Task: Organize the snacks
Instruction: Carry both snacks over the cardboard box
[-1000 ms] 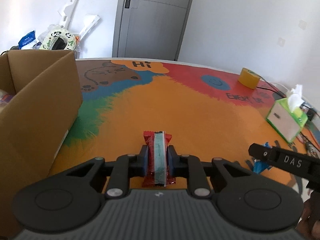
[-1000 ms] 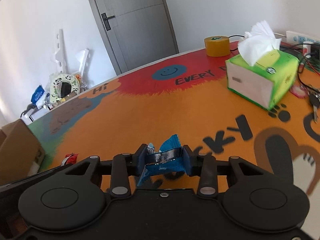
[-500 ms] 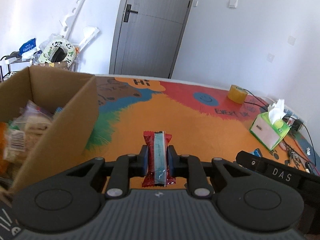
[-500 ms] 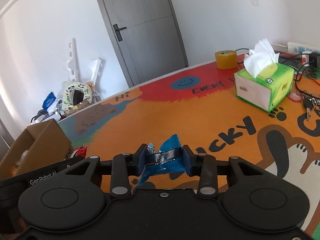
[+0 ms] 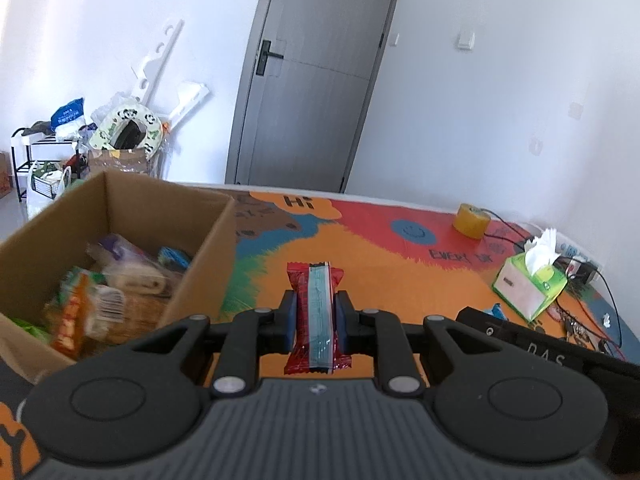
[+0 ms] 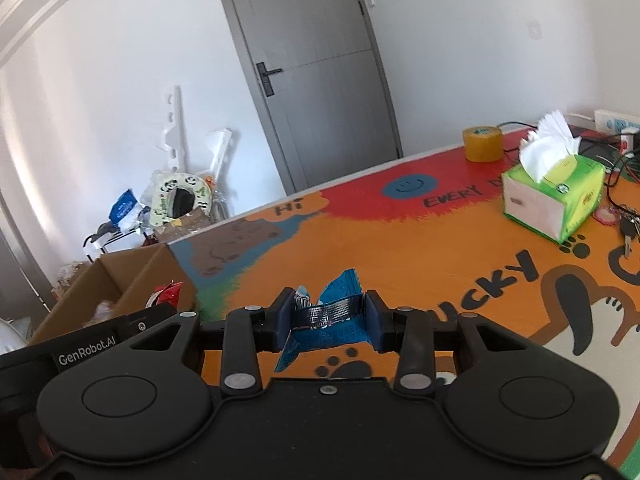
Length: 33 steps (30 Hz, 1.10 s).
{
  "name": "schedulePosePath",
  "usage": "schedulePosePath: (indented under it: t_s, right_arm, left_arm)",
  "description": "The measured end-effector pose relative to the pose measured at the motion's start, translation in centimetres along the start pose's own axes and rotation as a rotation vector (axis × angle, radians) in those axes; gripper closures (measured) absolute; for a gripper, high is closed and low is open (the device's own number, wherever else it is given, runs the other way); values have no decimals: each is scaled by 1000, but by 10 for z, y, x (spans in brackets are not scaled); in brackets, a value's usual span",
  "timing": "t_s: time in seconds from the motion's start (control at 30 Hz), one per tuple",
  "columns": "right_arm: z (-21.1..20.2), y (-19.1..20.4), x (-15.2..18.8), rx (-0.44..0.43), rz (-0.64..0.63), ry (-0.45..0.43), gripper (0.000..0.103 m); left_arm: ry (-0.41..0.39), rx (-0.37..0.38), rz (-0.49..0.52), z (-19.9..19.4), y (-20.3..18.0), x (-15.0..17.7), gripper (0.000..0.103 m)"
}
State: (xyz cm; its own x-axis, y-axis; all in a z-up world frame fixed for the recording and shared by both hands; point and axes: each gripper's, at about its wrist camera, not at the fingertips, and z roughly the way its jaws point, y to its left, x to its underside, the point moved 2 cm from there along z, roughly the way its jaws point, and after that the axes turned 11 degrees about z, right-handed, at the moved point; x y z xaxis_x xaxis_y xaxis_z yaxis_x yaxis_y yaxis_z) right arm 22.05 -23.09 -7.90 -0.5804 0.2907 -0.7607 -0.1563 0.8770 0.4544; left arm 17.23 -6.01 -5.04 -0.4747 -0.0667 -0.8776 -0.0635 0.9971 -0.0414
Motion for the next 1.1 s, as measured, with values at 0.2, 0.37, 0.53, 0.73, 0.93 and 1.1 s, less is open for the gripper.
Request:
schedulePosePath:
  t_s: [0.2,0.37,0.53,0.73,0.93,1.1]
  right_arm:
    - [-4,20,2,-38,-13,-2,65]
    - [-7,37,5,-71,-30,0,65]
    - [-8,53,5,-105,-43,0,65]
    - [-8,71,8,-128,-60,3,65]
    - [-8,88,7,-155,-75,2,65]
    - [-2,103,10,-179,-94,13,65]
  left_arm:
    - [-20,-26,-8,-15,14,-3,84]
    - [-40,-55,-16,-31,30,-6,84]
    - [-62,-85,-30,-44,47,-10,84]
    - [-78,-108,-47,-53,65,-13,84]
    - [-81,-138,-64,-55,85,-17,84]
    - [-83,-169,-90,-55,105,-20,84]
